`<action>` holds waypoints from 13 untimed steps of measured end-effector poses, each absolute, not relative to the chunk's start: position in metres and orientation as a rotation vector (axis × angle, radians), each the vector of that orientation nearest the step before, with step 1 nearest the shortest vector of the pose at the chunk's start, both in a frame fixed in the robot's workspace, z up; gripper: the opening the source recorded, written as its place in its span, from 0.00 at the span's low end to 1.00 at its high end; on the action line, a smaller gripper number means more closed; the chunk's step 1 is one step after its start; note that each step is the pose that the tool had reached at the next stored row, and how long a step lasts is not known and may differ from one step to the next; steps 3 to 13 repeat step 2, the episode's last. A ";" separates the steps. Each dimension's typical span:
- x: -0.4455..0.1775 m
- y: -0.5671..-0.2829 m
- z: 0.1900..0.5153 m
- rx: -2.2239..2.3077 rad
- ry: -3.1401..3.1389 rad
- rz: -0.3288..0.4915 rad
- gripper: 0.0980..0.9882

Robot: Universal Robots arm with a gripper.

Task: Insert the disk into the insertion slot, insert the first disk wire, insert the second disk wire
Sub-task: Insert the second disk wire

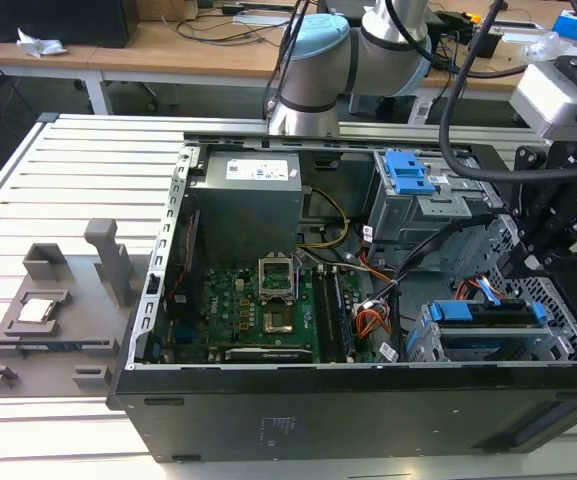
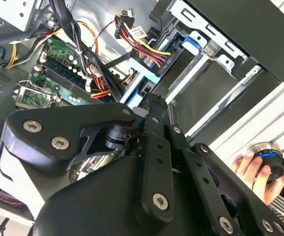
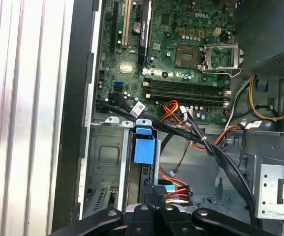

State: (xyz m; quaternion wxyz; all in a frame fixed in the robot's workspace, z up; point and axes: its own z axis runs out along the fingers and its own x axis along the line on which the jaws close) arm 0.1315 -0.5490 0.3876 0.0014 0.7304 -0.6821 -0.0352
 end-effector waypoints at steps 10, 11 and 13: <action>0.132 -0.549 0.388 2.292 -2.141 -0.110 0.01; 0.132 -0.549 0.388 2.292 -2.141 -0.110 0.01; 0.132 -0.549 0.388 2.292 -2.141 -0.110 0.01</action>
